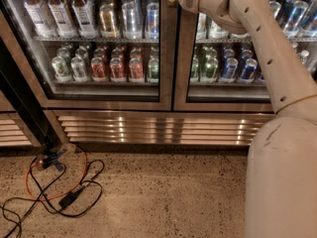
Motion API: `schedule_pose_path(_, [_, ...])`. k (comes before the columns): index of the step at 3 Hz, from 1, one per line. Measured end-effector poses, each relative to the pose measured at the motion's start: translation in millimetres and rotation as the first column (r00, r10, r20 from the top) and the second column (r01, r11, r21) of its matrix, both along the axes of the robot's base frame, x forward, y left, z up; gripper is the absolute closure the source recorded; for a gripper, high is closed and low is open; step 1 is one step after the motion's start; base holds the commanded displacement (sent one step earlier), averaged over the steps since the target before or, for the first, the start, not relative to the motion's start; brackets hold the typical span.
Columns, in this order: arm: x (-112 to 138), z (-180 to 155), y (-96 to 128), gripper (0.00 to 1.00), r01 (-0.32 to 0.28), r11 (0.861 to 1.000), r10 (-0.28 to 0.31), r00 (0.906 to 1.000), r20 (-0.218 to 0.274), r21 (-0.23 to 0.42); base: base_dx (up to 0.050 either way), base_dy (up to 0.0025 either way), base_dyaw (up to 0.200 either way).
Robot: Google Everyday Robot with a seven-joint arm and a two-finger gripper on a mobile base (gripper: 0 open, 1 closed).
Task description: Open left fridge door
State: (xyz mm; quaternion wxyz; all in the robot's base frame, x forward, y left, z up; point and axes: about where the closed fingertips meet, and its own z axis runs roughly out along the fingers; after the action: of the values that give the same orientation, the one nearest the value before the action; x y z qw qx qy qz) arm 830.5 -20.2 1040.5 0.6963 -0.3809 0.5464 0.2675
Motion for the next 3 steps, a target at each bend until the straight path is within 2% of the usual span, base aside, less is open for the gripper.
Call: schedule_pose_path(3, [10.1, 1.7, -11.7, 1.00, 0.000, 1.000, 0.000, 1.0000, 0.000, 0.000, 0.000, 0.00000, 0.000])
